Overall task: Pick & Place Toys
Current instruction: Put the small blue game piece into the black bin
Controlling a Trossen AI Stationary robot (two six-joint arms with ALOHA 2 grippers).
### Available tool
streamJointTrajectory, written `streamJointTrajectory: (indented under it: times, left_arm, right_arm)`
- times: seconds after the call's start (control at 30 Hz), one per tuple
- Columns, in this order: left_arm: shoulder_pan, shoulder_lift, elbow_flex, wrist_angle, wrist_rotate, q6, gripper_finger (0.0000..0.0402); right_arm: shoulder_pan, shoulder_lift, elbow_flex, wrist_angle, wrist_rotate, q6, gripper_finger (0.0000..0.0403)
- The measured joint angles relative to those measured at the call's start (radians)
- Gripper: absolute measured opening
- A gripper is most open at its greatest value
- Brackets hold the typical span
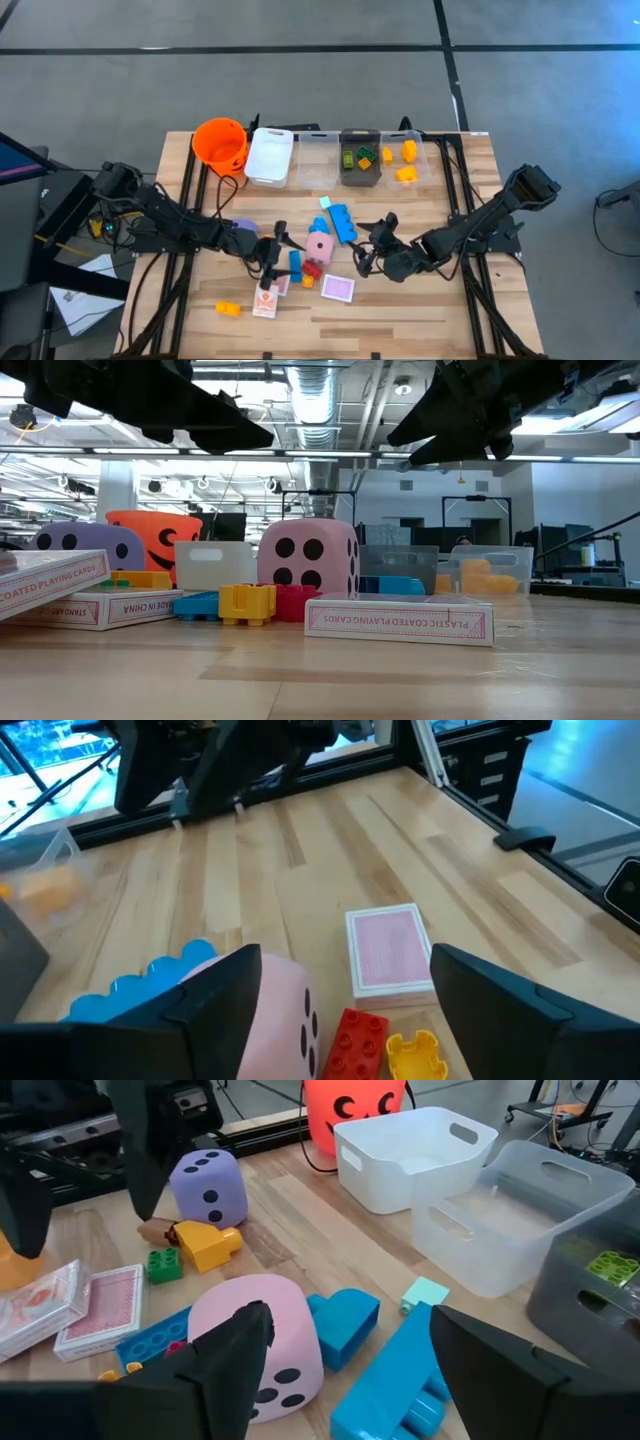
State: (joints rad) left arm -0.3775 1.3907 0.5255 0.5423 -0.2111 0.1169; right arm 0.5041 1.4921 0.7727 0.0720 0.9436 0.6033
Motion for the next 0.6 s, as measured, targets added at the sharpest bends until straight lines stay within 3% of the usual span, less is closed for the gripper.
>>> streamJointTrajectory:
  times: [0.37, 0.6]
  left_arm:
    - [0.009, 0.0, 0.0, -0.034, 0.0, 0.085, 0.0298]
    - [0.083, 0.0, 0.0, -0.152, 0.003, -0.002, 0.0298]
  right_arm:
    - [0.0, 0.0, 0.0, 0.027, 0.0, 0.0, 0.0271]
    - [-0.003, 0.0, 0.0, 0.027, 0.0, 0.0, 0.0271]
